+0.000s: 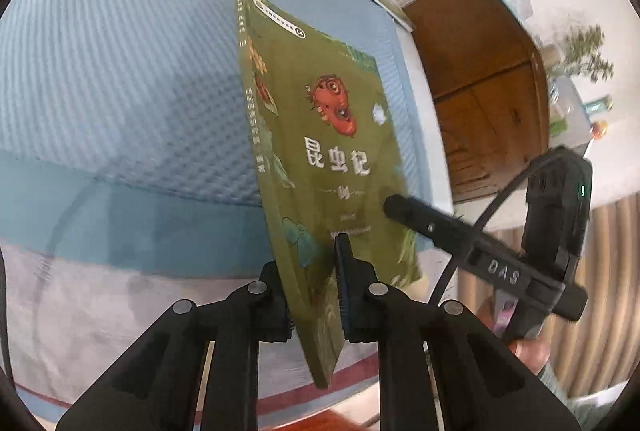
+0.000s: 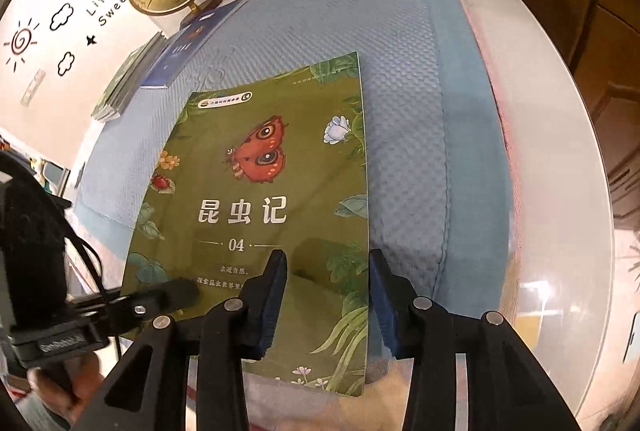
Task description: Organize books
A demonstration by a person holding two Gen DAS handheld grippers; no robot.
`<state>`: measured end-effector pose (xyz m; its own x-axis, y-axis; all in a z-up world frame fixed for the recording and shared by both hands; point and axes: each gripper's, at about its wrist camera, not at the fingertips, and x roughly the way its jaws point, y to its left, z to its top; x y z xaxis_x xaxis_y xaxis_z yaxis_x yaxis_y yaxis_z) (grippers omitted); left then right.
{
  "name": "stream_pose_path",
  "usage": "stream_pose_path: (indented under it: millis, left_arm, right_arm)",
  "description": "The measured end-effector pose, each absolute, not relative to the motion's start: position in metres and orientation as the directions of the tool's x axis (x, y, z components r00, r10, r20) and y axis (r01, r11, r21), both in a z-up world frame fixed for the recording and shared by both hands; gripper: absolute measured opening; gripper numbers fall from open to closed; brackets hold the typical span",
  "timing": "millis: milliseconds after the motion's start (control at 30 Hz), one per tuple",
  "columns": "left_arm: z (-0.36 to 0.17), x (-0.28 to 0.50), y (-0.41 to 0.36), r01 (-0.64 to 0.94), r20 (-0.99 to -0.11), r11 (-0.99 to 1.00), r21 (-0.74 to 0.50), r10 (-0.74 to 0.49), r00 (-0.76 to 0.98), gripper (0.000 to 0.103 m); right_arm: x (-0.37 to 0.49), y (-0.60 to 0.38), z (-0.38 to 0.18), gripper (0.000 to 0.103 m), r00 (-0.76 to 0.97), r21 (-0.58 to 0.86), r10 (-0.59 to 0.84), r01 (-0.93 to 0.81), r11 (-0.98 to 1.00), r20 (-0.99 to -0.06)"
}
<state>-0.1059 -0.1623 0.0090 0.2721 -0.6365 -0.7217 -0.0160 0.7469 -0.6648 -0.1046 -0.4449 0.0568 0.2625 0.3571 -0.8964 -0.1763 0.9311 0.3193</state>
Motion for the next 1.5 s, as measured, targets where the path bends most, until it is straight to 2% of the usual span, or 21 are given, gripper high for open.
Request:
stream_pose_path:
  millis: [133,200,300,567,633,700,767,900,967,1033,1233,1367,1500]
  left_arm:
    - [0.023,-0.109,-0.151,-0.064,-0.574,0.584,-0.809,-0.762,0.300,0.011]
    - [0.025,-0.106,-0.156,-0.076,-0.522,0.526,-0.847,-0.799,0.298,0.011]
    - [0.023,-0.106,-0.161,-0.111,-0.475,0.464,-0.879,-0.831,0.288,0.011]
    - [0.009,-0.137,-0.140,-0.214,-0.369,0.316,-0.924,-0.885,0.285,0.011]
    - [0.004,-0.142,-0.137,-0.244,-0.344,0.280,-0.928,-0.897,0.279,0.011]
    - [0.004,-0.145,-0.137,-0.244,-0.378,0.316,-0.917,-0.882,0.280,0.011]
    - [0.008,-0.153,-0.133,-0.223,-0.437,0.386,-0.895,-0.856,0.275,0.009]
    - [0.033,-0.166,-0.138,-0.093,-0.649,0.652,-0.752,-0.710,0.272,0.009]
    - [0.047,-0.174,-0.143,-0.028,-0.701,0.724,-0.689,-0.656,0.282,0.009]
    - [0.050,-0.183,-0.143,0.002,-0.722,0.754,-0.657,-0.630,0.287,0.009]
    - [0.071,-0.200,-0.145,0.075,-0.740,0.798,-0.598,-0.586,0.330,0.009]
    - [0.086,-0.201,-0.135,0.097,-0.728,0.800,-0.592,-0.582,0.362,0.010]
    - [0.090,-0.192,-0.117,0.046,-0.702,0.780,-0.624,-0.586,0.406,0.011]
  right_arm:
    - [-0.114,-0.450,0.065,0.042,0.204,0.388,0.413,-0.150,0.909,-0.888]
    - [-0.123,-0.459,0.069,0.057,0.193,0.469,0.486,-0.129,0.874,-0.852]
    - [-0.137,-0.473,0.070,0.059,0.182,0.565,0.573,-0.096,0.819,-0.799]
    - [-0.165,-0.496,0.019,0.060,0.156,0.838,0.823,0.123,0.532,-0.546]
    - [-0.167,-0.494,0.013,0.055,0.166,0.869,0.854,0.151,0.472,-0.493]
    - [-0.167,-0.491,0.011,0.040,0.175,0.883,0.868,0.161,0.440,-0.465]
    - [-0.169,-0.482,0.019,0.033,0.173,0.853,0.835,0.111,0.510,-0.522]
    - [-0.181,-0.460,0.047,0.029,0.178,0.707,0.699,-0.027,0.707,-0.692]
    - [-0.192,-0.444,0.062,0.029,0.196,0.590,0.601,-0.119,0.799,-0.774]
    - [-0.200,-0.424,0.074,0.029,0.217,0.487,0.523,-0.200,0.850,-0.824]
    - [-0.229,-0.387,0.099,0.029,0.275,0.294,0.395,-0.343,0.892,-0.876]
    - [-0.234,-0.370,0.118,0.029,0.291,0.215,0.368,-0.446,0.869,-0.883]
    - [-0.222,-0.355,0.132,0.029,0.276,0.212,0.384,-0.494,0.843,-0.881]
